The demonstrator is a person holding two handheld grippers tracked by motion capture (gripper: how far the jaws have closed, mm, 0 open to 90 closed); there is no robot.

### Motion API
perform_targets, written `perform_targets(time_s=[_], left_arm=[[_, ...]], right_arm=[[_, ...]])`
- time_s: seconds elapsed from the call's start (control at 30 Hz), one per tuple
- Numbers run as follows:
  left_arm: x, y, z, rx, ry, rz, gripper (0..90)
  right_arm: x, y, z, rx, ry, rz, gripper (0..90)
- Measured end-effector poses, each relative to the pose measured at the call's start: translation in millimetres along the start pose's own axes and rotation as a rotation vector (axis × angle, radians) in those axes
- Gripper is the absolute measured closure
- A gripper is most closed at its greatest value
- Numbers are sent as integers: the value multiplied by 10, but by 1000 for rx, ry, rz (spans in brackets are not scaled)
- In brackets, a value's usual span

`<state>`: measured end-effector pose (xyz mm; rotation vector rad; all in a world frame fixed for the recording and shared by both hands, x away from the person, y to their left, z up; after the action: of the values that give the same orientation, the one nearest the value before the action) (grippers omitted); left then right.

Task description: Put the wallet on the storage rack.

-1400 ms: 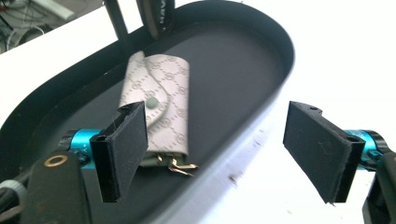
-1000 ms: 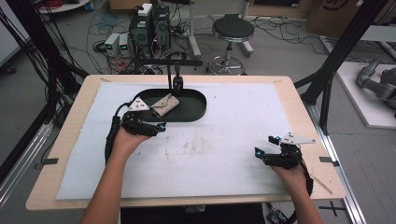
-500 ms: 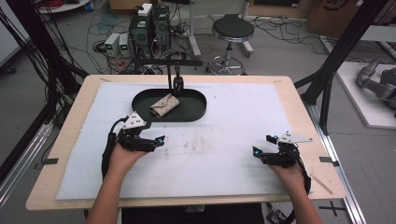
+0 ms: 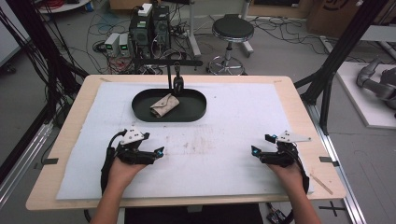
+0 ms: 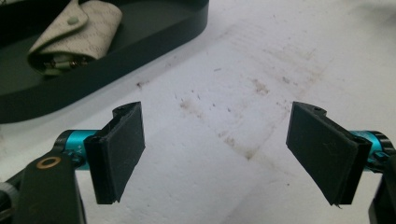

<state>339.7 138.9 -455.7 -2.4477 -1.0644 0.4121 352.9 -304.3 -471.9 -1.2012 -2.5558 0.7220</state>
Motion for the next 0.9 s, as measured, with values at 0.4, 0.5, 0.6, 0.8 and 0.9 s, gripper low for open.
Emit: perform_targets(time_s=[0.4,0.5,0.6,0.8,0.9], left_arm=[[38,38,130,4,-30,2,195],[35,35,127,2,-31,-1,194],[28,46,132,7,-32,1,194],[-7,89,139,21,-16,3,194],[-8,87,141,24,-12,5,194]], right_arm=[[-4,13,-16,4,-5,7,183],[-3,19,-18,5,0,5,183],[2,31,-14,12,-5,-1,183],[4,31,-17,10,-8,0,183],[18,33,-20,13,-13,1,183]])
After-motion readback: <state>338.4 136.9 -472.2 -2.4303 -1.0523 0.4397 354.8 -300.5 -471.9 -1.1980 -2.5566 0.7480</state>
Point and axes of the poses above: each handheld gripper's, and its own axes: y roughly forward along the jaws, z roughly out of its underside, x roughly to its left, the point moved 5 cm from there along y, roughly forward along the jaws, and after that the axes turned 4 degrees about -y, right-handed, at the moved point
